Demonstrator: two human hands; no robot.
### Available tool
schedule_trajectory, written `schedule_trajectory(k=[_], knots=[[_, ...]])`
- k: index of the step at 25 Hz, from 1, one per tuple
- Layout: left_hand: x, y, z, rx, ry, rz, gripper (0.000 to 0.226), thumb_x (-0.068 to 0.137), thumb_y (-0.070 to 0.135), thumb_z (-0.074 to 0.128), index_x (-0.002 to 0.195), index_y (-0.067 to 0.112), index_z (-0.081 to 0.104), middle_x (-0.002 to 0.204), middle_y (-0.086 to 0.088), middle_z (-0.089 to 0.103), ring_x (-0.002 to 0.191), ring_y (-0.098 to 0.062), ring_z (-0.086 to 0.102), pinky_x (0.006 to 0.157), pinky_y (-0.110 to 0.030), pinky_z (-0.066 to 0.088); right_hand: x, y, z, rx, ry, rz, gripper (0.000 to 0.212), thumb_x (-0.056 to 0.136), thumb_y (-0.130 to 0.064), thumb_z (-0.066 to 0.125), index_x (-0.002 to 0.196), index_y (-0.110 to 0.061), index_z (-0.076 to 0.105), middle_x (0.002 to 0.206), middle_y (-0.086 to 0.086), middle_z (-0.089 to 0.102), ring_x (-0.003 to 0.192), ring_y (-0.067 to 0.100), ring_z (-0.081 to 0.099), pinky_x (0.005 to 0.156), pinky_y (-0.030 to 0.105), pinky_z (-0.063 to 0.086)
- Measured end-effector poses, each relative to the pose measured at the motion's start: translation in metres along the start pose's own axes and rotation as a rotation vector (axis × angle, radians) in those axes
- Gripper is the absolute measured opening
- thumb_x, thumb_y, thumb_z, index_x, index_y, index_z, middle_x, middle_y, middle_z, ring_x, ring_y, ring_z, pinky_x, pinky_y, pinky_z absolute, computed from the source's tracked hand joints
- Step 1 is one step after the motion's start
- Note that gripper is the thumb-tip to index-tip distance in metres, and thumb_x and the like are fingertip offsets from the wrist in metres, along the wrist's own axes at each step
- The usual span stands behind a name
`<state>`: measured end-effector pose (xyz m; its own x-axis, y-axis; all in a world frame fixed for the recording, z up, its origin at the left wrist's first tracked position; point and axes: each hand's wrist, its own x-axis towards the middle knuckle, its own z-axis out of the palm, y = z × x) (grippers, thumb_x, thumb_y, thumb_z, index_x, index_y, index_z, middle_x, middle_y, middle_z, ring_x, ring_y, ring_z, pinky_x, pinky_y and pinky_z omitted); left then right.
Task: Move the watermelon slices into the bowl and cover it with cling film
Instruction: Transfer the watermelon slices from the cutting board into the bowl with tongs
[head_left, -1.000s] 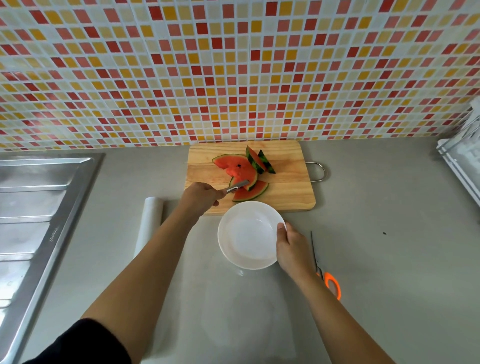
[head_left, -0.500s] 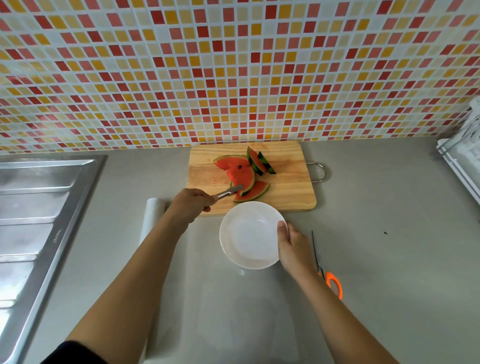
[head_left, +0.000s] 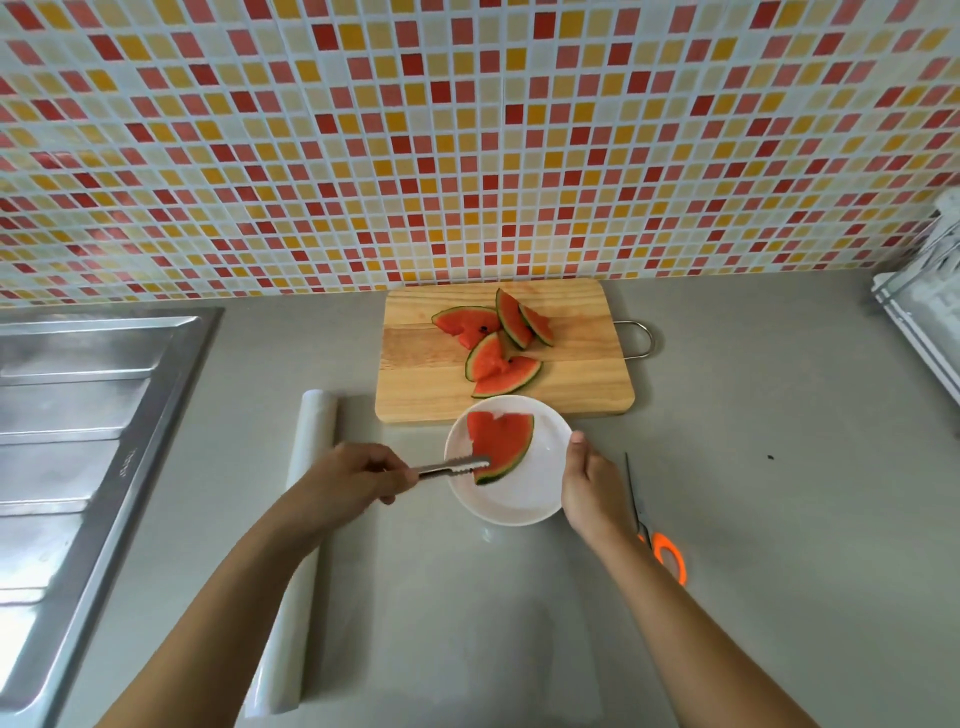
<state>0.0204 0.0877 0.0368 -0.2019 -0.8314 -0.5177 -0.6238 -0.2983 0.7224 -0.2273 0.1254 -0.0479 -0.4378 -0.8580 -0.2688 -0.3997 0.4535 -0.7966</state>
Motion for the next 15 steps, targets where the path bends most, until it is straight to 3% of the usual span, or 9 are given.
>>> schedule_trajectory(k=[3, 11, 13, 15], knots=[[0.003, 0.010, 0.014, 0.187, 0.039, -0.005, 0.017, 0.086, 0.030, 0.065, 0.077, 0.015, 0.071, 0.065, 0.003, 0.062, 0.067, -0.013, 0.054, 0.061, -0.025, 0.039, -0.001, -0.001, 0.000, -0.006, -0.011, -0.008, 0.046, 0.099, -0.037, 0.023, 0.065, -0.016, 0.048, 0.065, 0.001, 0.053, 0.069, 0.025, 0.051, 0.056, 0.031, 0.030], [-0.022, 0.040, 0.023, 0.770, 0.267, 0.101, 0.033, 0.085, 0.046, 0.053, 0.079, 0.017, 0.067, 0.076, 0.000, 0.066, 0.070, -0.020, 0.061, 0.058, -0.030, 0.046, -0.003, -0.001, -0.002, 0.043, -0.001, -0.069, 0.042, 0.100, -0.029, 0.027, 0.068, -0.013, 0.050, 0.071, 0.005, 0.057, 0.069, 0.024, 0.050, 0.062, 0.029, 0.030], [-0.027, 0.038, 0.017, 0.778, 0.327, 0.135, 0.032, 0.085, 0.048, 0.054, 0.081, 0.019, 0.067, 0.074, 0.003, 0.063, 0.064, -0.016, 0.055, 0.053, -0.026, 0.040, -0.003, -0.002, -0.001, 0.039, -0.003, -0.068, 0.042, 0.100, -0.029, 0.027, 0.069, -0.012, 0.050, 0.070, 0.005, 0.056, 0.069, 0.024, 0.050, 0.062, 0.029, 0.030], [-0.020, 0.037, 0.006, 0.608, 0.319, 0.155, 0.027, 0.083, 0.049, 0.061, 0.081, 0.023, 0.070, 0.073, 0.006, 0.065, 0.061, -0.010, 0.054, 0.054, -0.022, 0.038, -0.002, -0.002, -0.001, 0.025, -0.014, -0.067, 0.042, 0.100, -0.029, 0.026, 0.071, -0.011, 0.051, 0.068, 0.003, 0.054, 0.068, 0.023, 0.050, 0.061, 0.029, 0.030]])
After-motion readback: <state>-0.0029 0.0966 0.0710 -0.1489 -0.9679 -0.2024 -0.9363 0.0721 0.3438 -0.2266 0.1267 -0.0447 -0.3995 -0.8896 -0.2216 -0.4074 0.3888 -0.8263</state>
